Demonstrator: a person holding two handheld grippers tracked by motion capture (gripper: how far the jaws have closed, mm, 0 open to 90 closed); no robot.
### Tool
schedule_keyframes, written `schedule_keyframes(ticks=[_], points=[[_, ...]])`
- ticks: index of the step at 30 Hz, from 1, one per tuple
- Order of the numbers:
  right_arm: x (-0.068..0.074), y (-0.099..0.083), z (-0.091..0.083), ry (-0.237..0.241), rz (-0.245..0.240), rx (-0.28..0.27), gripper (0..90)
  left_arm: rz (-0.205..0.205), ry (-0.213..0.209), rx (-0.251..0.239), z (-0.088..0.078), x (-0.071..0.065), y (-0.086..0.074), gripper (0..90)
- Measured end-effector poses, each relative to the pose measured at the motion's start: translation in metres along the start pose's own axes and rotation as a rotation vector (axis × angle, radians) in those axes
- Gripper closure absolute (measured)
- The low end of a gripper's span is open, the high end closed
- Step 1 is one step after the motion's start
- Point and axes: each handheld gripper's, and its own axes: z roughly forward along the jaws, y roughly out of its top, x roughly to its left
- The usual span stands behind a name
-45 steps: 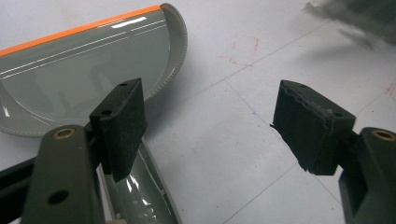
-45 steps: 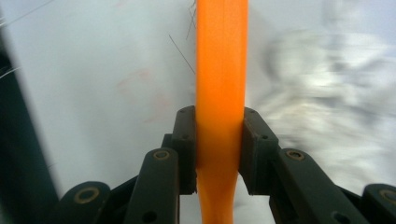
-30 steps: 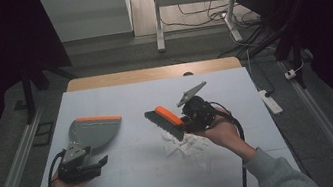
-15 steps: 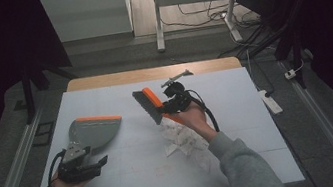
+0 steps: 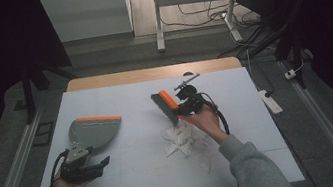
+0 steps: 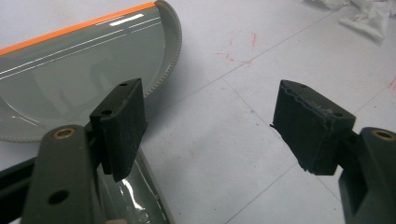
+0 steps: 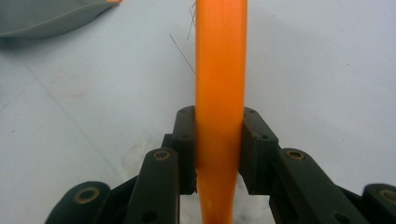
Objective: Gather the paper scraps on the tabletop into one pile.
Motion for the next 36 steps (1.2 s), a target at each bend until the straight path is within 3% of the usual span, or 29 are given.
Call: schedule_keyframes(ticks=[7,12,16,23,27,30,34,36], points=[[0.015,0.001,-0.053,0.048,-0.057,-0.173,70.1,-0.003,0.001,-0.001,-0.001,0.000,0.000,26.3],[0.014,-0.011,-0.091,-0.010,-0.065,-0.219,70.1,-0.005,-0.002,-0.001,-0.001,-0.001,-0.001,26.3],[-0.004,-0.037,-0.106,-0.087,-0.020,-0.154,70.1,0.003,-0.006,0.000,-0.001,-0.002,-0.001,26.3],[-0.034,-0.086,-0.113,-0.254,0.044,0.048,70.1,0.005,-0.012,-0.003,-0.001,-0.003,-0.001,26.3],[-0.037,-0.101,-0.100,-0.254,0.045,0.125,70.1,0.006,-0.011,-0.003,0.000,-0.003,0.000,26.3],[-0.031,-0.095,-0.091,-0.195,0.052,0.095,70.1,0.010,-0.012,-0.001,0.001,-0.004,0.000,26.3],[-0.012,-0.079,-0.073,-0.129,-0.007,0.088,70.1,0.007,-0.012,-0.002,0.001,-0.004,0.000,26.3],[-0.005,-0.072,-0.075,-0.113,-0.026,0.050,70.1,0.004,-0.011,-0.002,0.001,-0.003,0.000,26.3]])
